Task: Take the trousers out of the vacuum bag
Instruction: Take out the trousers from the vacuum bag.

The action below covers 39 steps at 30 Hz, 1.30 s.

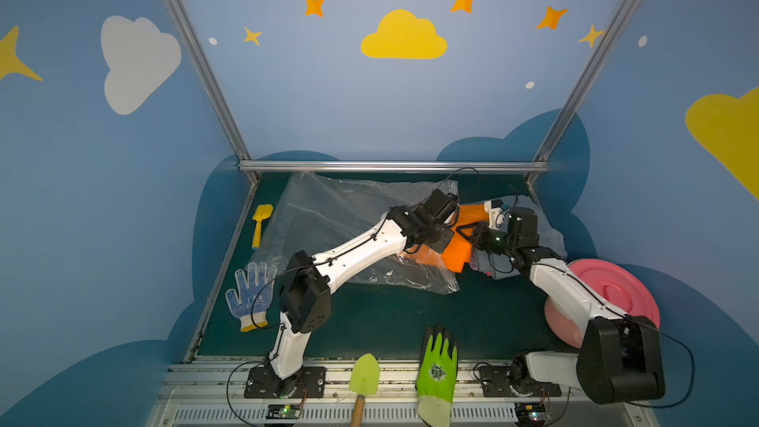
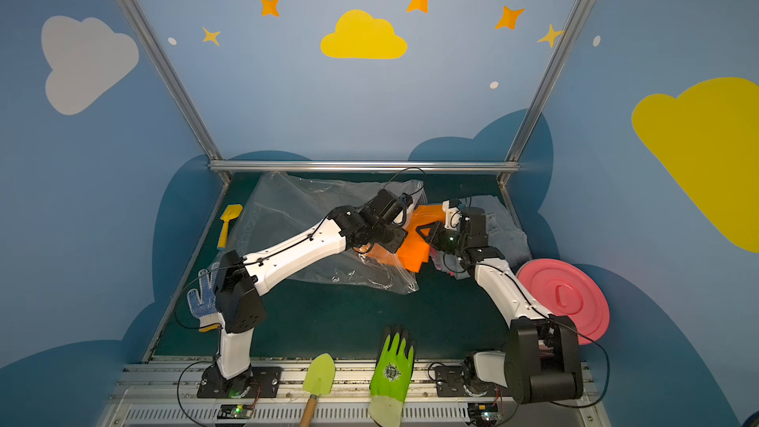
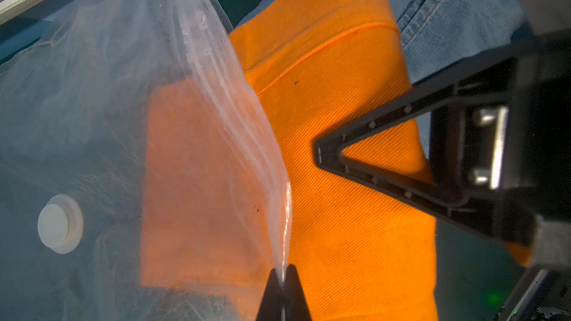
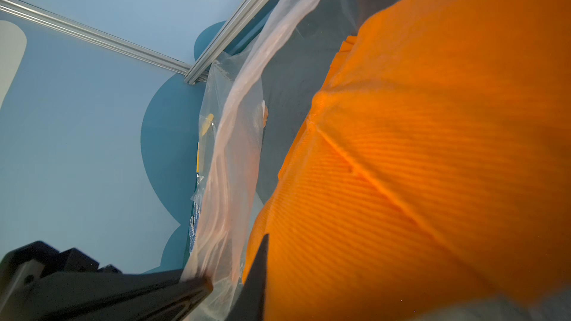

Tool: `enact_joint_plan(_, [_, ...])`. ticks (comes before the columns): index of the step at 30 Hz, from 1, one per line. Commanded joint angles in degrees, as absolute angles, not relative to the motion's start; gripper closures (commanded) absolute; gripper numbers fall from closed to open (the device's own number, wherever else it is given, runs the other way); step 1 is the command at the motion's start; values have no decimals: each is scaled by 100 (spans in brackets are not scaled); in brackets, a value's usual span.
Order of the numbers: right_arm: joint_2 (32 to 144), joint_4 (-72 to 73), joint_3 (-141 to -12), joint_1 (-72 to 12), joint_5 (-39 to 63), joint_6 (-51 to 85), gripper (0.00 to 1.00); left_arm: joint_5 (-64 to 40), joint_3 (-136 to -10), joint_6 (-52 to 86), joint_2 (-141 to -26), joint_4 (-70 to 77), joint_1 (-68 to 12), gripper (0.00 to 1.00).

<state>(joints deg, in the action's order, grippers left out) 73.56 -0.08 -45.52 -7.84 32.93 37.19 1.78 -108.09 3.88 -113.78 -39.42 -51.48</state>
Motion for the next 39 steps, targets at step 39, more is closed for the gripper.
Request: enact_joint_plan(39, [5853,-446,-6181,368,3241,3278,100,167,-10975,431,-11429,-4049,-5093,95])
